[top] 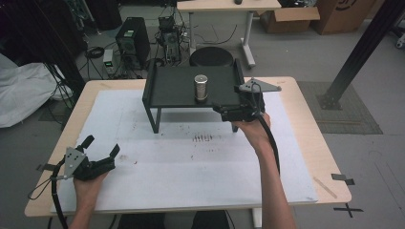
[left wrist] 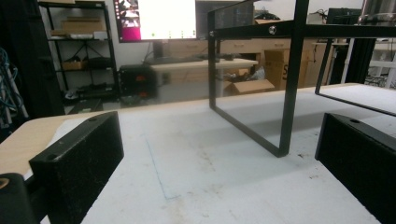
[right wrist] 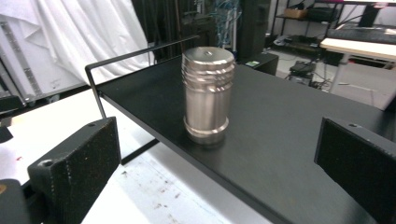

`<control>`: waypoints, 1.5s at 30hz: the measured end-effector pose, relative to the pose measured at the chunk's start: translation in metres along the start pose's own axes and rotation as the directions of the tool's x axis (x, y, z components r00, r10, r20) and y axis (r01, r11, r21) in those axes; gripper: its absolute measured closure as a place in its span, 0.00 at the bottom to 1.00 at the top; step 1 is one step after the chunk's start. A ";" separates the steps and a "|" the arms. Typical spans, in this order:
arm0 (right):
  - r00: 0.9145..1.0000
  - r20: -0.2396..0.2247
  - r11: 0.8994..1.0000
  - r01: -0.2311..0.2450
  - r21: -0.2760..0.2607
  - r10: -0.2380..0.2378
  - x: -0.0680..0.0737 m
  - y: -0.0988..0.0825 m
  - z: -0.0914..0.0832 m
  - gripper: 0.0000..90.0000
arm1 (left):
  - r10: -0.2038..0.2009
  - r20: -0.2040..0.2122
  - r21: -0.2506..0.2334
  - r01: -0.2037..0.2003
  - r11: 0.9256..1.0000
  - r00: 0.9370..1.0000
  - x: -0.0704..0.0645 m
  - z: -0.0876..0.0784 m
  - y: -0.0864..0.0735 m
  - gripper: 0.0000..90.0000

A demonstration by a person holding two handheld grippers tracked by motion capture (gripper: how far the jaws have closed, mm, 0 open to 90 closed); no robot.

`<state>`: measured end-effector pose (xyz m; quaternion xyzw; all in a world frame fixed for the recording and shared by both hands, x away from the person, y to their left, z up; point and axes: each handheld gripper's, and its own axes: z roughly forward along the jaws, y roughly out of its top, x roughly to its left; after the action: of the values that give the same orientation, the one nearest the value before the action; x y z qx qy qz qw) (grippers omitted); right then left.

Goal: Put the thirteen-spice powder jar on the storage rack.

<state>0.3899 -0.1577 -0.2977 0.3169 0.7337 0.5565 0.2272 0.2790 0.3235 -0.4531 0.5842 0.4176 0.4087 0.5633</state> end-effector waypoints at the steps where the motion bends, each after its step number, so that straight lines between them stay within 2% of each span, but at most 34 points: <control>1: 1.000 0.008 1.000 0.002 -0.001 -0.002 0.000 -0.002 -0.002 0.00 | 0.000 0.000 0.000 0.000 1.000 1.000 0.000 0.000 0.000 0.02; 10: 0.996 0.084 1.000 -0.020 -0.008 0.021 -0.004 -0.036 -0.025 0.00 | 0.000 0.000 0.002 0.000 1.000 1.000 0.000 0.000 0.000 0.02; 17: 0.989 0.142 0.999 -0.042 -0.010 0.043 -0.006 -0.062 -0.041 0.00 | 0.000 -0.001 0.003 0.000 1.000 1.000 0.000 0.000 0.000 0.02; 22: 0.981 0.192 0.999 -0.036 -0.005 0.036 -0.007 -0.082 -0.051 0.00 | 0.000 -0.001 0.001 0.000 1.000 1.000 0.000 0.000 0.000 0.02; 25: 0.972 0.228 0.999 -0.048 -0.024 0.052 -0.008 -0.097 -0.057 0.00 | 0.000 -0.001 0.002 0.000 1.000 1.000 0.000 0.000 0.000 0.02; 33: 0.941 0.321 0.992 -0.085 -0.091 0.110 -0.007 -0.137 -0.072 0.00 | 0.000 0.001 0.001 0.000 1.000 1.000 0.000 0.000 0.000 0.02; 38: 0.927 0.353 0.990 -0.096 -0.106 0.128 -0.006 -0.153 -0.078 0.00 | 0.001 -0.001 0.001 -0.001 1.000 1.000 0.000 0.000 0.000 0.02; 45: 0.912 0.395 0.990 -0.067 -0.127 0.113 -0.002 -0.167 -0.085 0.00 | 0.000 -0.001 0.001 0.000 1.000 1.000 0.000 0.000 0.000 0.02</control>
<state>0.2973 -0.2459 -0.4346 0.4445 0.6242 0.5295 0.3639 0.2791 0.3233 -0.4531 0.5844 0.4180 0.4087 0.5628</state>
